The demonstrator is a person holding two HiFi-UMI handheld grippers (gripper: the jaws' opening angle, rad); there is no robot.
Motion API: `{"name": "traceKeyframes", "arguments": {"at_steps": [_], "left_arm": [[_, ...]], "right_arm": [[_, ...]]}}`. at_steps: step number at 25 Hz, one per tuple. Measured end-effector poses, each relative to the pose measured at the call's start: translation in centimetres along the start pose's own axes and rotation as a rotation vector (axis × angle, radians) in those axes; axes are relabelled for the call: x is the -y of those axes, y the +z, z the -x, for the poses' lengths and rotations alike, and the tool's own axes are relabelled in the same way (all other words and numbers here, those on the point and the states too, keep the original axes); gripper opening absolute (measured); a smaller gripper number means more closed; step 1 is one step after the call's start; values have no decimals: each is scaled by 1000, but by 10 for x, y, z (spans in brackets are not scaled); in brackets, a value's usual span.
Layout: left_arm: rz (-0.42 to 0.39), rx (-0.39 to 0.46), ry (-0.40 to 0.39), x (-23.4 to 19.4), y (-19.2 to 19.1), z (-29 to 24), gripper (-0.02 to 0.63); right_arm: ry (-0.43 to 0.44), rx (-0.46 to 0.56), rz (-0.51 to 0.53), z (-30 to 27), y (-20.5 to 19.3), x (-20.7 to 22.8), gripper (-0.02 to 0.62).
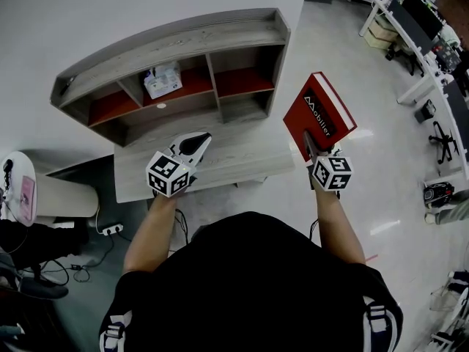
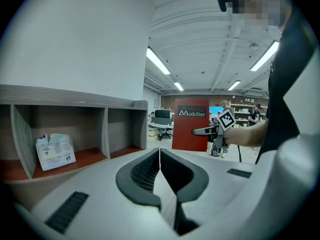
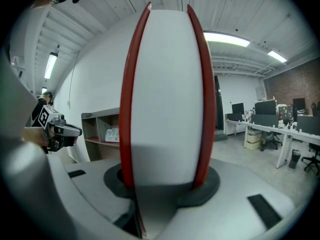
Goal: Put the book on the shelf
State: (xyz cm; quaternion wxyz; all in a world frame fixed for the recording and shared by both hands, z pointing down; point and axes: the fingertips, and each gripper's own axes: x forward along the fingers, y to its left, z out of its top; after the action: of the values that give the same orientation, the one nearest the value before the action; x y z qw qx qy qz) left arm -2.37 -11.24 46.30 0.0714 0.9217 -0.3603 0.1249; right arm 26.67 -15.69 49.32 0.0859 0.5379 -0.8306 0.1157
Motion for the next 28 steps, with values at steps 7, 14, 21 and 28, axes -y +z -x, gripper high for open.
{"name": "traceKeyframes", "arguments": {"at_steps": [7, 14, 21, 28], "left_arm": [[2, 4, 4, -1, 4, -13, 23], [1, 7, 10, 0, 6, -19, 23], [4, 5, 17, 6, 8, -18, 23], [14, -10, 13, -3, -3, -15, 23]], "right_arm": [[25, 1, 18, -10, 3, 2, 172], [40, -1, 21, -18, 3, 1, 173], [57, -7, 30, -16, 5, 0, 173], [47, -18, 24, -26, -3, -2, 173]]}}
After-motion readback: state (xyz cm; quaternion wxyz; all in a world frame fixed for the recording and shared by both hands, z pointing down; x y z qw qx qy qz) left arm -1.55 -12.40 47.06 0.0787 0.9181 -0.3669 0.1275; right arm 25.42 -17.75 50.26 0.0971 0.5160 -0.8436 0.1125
